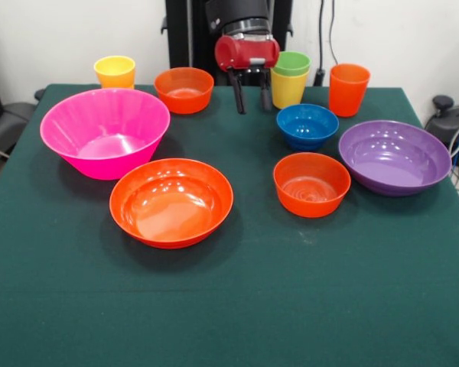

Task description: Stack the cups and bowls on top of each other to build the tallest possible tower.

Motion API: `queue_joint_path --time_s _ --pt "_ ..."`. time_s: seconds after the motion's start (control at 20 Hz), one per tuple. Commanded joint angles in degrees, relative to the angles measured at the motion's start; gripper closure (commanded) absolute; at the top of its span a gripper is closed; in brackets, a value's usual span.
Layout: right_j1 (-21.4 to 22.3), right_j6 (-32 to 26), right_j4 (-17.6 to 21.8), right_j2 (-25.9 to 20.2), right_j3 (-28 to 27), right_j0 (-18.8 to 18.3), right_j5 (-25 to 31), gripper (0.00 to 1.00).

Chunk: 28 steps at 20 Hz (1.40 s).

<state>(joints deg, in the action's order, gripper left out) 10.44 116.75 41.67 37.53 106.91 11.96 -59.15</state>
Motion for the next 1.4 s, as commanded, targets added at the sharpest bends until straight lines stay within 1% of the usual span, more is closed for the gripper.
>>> queue_joint_path --time_s 0.05,0.3,0.4,0.5,0.55,0.65,0.75,0.9,1.0,1.15,1.3,1.4 --pt "-4.48 -0.36 -4.15 -8.27 -0.24 1.68 2.44 0.00" --pt "-4.43 1.60 -2.49 -8.53 -0.72 1.76 3.44 0.00" --pt "-4.34 2.97 -0.86 -9.24 -1.00 1.62 4.46 0.00" --pt "-4.00 4.83 1.78 -10.29 -1.39 1.43 5.83 0.00" --pt "-3.54 6.27 3.71 -11.04 -1.57 1.22 6.55 0.00" --pt "-3.13 7.82 6.07 -11.95 -1.77 0.88 7.09 0.00" --pt "-2.86 8.60 7.32 -12.57 -1.86 0.47 7.31 0.00" --pt "-2.82 8.54 7.23 -13.21 -1.70 0.15 7.58 0.00" --pt "-2.98 7.91 6.12 -13.62 -1.33 -0.01 7.15 0.00" --pt "-2.89 7.15 4.28 -14.35 -0.44 -0.82 4.38 0.00" --pt "-3.50 6.33 3.71 -14.91 -0.30 -1.06 3.49 0.00" --pt "-4.14 5.20 2.55 -15.03 -0.21 -1.04 2.97 0.00"
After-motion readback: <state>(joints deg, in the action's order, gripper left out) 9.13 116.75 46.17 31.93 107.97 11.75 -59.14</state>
